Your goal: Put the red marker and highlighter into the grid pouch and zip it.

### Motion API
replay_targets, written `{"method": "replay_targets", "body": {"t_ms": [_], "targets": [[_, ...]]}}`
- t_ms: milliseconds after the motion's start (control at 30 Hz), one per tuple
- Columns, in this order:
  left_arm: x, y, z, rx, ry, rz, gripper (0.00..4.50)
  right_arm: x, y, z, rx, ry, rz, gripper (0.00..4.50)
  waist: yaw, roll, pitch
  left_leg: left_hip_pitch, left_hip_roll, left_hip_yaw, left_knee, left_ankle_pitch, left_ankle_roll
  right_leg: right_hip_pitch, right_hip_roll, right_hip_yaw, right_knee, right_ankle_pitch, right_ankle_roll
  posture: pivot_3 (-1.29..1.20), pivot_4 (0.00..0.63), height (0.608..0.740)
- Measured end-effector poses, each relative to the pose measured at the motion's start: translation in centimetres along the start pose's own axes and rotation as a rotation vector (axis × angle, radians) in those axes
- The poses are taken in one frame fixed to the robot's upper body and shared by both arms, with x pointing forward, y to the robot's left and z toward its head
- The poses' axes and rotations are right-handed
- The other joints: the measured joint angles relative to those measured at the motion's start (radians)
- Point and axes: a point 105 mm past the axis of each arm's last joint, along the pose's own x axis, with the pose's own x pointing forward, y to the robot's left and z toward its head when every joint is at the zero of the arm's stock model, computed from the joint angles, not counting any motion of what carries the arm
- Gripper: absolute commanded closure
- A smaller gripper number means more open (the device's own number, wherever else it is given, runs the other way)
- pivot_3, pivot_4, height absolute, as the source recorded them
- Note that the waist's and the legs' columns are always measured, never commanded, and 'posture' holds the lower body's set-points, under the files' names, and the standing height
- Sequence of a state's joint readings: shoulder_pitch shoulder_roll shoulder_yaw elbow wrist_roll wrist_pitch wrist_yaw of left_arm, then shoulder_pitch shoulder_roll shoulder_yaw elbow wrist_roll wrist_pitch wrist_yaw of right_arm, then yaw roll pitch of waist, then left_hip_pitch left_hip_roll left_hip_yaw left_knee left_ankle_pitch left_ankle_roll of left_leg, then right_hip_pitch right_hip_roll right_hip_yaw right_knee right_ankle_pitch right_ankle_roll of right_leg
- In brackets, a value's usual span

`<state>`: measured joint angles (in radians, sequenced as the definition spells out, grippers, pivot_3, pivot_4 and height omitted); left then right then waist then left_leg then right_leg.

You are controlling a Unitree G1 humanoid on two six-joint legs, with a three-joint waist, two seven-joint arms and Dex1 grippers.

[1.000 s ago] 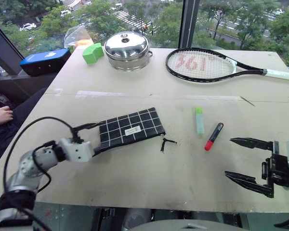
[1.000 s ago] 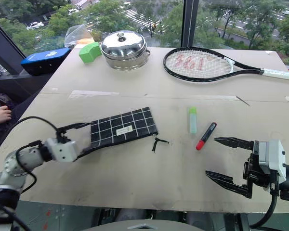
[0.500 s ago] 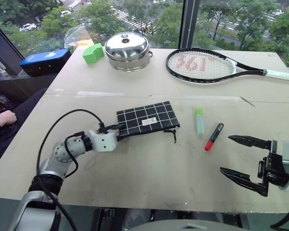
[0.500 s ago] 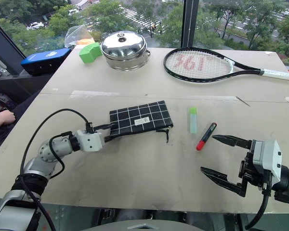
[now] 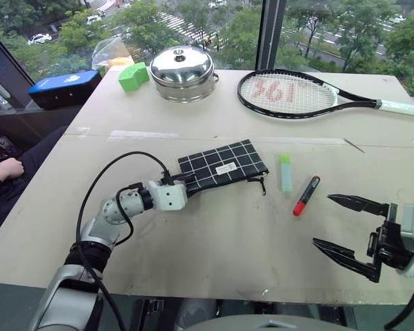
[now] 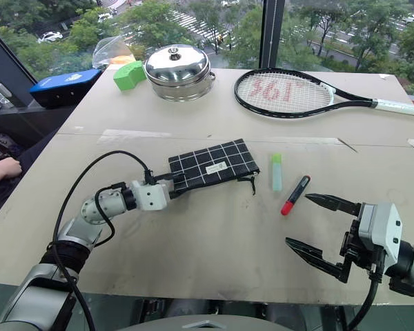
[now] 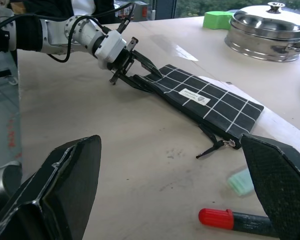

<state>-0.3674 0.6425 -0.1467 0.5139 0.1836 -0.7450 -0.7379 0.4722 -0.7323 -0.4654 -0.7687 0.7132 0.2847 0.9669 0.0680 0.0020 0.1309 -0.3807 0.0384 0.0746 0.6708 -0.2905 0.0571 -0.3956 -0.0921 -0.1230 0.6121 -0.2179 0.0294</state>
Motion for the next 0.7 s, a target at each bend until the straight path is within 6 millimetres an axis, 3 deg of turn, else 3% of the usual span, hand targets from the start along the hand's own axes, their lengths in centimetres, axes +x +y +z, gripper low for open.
{"method": "replay_targets", "body": {"t_ms": [67, 200, 333, 433, 533, 700], "targets": [[0.2, 0.6, 0.3, -0.041, -0.005, 0.014, 4.46, 0.5, 0.0, -0.4, 0.021, 0.011, -0.023, 0.0, -0.001, 0.0, 0.0, 0.0, 0.0, 0.0, 0.0, 0.0, 0.0, 0.0, 0.0, 0.0, 0.0, 0.0, 0.0, 0.0, 0.15, 0.74], [0.7, 0.1, 1.0, -0.153, -0.023, 0.008, 4.46, 2.2, -0.3, -0.9, 0.054, 0.028, -0.08, 0.0, -0.008, -0.003, 0.0, -0.001, 0.0, 0.001, 0.0, 0.0, 0.0, 0.0, 0.001, 0.001, 0.0, 0.002, -0.003, 0.0, 0.15, 0.74], [1.0, 0.0, 2.4, -0.279, -0.047, 0.004, 4.46, 6.4, -1.2, -1.1, 0.186, 0.003, -0.132, 0.0, -0.035, -0.01, 0.003, -0.001, 0.001, 0.0, 0.0, 0.0, -0.001, -0.002, 0.002, 0.002, 0.004, 0.002, -0.003, 0.0, 0.15, 0.74], [0.5, 0.9, 3.2, -0.312, -0.056, 0.028, 4.46, 9.4, -2.7, -1.0, 0.327, -0.018, -0.19, 0.0, -0.048, -0.012, 0.004, 0.0, 0.002, -0.001, 0.0, 0.001, -0.002, -0.002, 0.002, 0.001, 0.007, 0.002, -0.004, 0.0, 0.15, 0.74], [-0.2, 1.2, 3.7, -0.347, -0.047, 0.045, 4.46, 12.4, -5.4, -2.8, 0.486, 0.036, -0.317, 0.0, -0.053, -0.012, 0.004, -0.001, 0.001, -0.001, 0.0, 0.001, -0.002, -0.004, 0.002, 0.002, 0.01, 0.002, -0.004, 0.0, 0.15, 0.74], [-0.7, 1.0, 4.1, -0.367, -0.024, 0.049, 4.46, 14.1, -8.2, -4.1, 0.563, 0.107, -0.452, 0.0, -0.051, -0.011, 0.004, -0.003, 0.0, 0.0, 0.0, 0.004, -0.007, -0.007, 0.002, 0.002, 0.012, 0.002, -0.003, 0.0, 0.15, 0.74]]}}
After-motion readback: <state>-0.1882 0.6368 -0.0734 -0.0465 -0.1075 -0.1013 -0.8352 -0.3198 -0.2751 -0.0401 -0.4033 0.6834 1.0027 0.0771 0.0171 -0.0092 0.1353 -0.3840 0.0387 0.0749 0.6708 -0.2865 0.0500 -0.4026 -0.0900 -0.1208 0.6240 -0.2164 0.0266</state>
